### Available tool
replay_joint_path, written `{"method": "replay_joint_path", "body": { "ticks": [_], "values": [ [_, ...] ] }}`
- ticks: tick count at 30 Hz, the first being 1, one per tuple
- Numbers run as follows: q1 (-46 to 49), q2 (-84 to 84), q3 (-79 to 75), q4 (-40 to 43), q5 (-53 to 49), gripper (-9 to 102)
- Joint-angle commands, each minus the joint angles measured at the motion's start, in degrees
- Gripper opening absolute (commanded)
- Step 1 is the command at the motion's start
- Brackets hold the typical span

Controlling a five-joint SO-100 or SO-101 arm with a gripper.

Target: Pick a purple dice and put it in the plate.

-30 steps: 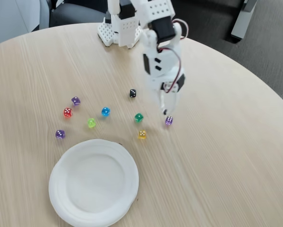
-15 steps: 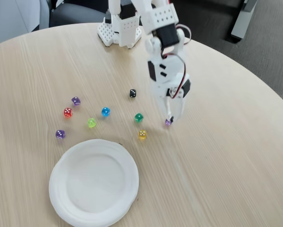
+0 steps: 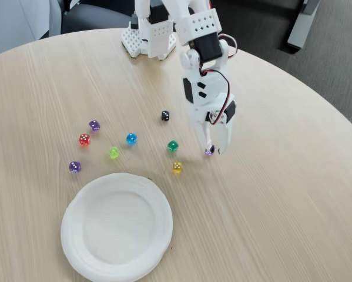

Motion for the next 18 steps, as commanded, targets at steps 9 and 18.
{"method": "replay_joint_path", "body": {
  "ticks": [9, 18],
  "values": [
    [-0.09, 1.14, -2.11, 0.26, 0.88, 12],
    [0.09, 9.14, -2.11, -0.18, 3.16, 12]
  ]
}}
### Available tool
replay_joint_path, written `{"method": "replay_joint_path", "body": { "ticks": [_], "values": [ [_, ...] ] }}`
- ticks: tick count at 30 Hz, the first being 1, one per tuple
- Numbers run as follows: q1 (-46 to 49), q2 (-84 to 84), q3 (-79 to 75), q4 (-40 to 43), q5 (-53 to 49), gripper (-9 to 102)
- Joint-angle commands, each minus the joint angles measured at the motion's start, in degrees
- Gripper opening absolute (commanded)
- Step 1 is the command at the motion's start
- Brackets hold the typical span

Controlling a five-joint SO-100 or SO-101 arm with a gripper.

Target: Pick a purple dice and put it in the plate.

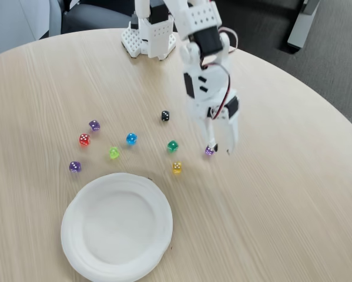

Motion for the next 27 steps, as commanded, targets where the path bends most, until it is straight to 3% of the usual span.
{"method": "replay_joint_path", "body": {
  "ticks": [1, 19, 27],
  "values": [
    [0.18, 3.96, -2.11, -0.18, 0.26, 12],
    [0.70, 4.22, -1.49, 0.88, -5.62, 14],
    [0.70, 4.22, -1.85, 9.14, -8.44, 16]
  ]
}}
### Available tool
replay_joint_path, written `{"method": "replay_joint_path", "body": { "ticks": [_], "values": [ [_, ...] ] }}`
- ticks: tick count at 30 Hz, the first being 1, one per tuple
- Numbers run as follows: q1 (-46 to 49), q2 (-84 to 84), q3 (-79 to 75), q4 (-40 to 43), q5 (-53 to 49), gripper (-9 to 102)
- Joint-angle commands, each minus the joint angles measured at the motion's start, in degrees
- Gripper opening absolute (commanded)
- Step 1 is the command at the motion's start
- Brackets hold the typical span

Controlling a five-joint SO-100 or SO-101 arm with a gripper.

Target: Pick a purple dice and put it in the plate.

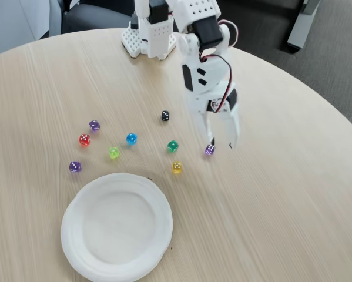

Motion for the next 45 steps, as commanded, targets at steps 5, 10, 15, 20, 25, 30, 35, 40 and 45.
{"method": "replay_joint_path", "body": {
  "ticks": [5, 10, 15, 20, 25, 30, 35, 40, 45],
  "values": [
    [0.53, 2.29, -1.41, 4.92, -0.26, 17],
    [0.53, 1.85, -1.32, 5.54, 1.14, 17],
    [0.62, 1.41, -1.41, 5.10, 3.69, 18],
    [0.70, 1.23, -1.41, 5.01, 5.19, 19],
    [0.79, -2.20, -1.93, 5.01, 6.42, 19],
    [0.79, -4.75, -1.93, 4.92, 7.47, 19],
    [0.79, -4.92, -1.93, 4.92, 7.38, 19],
    [0.79, -7.38, -1.93, 4.83, 8.09, 19],
    [0.79, -7.73, -1.93, 4.83, 8.70, 19]
  ]
}}
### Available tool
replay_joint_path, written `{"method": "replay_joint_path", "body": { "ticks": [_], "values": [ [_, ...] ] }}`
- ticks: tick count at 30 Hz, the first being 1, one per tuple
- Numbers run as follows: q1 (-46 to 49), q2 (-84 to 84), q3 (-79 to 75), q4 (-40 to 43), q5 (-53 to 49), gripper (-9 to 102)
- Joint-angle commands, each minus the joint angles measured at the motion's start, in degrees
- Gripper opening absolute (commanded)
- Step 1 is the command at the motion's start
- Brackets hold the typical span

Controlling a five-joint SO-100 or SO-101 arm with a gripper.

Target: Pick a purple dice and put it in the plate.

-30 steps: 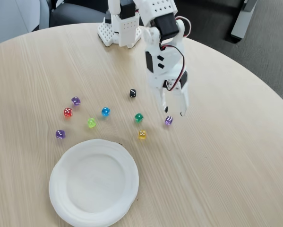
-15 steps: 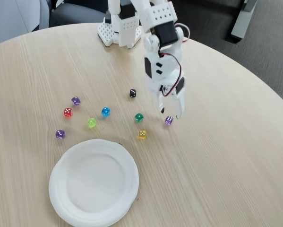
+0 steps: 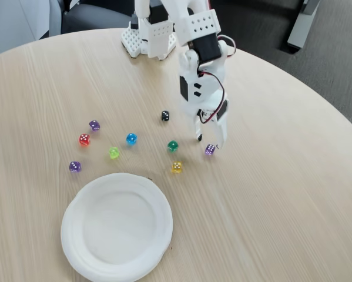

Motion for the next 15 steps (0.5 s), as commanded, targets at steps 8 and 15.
{"method": "replay_joint_path", "body": {
  "ticks": [8, 15],
  "values": [
    [0.00, 0.26, -1.93, -0.35, 3.60, 19],
    [-0.70, 0.26, -2.02, -0.35, 4.48, 19]
  ]
}}
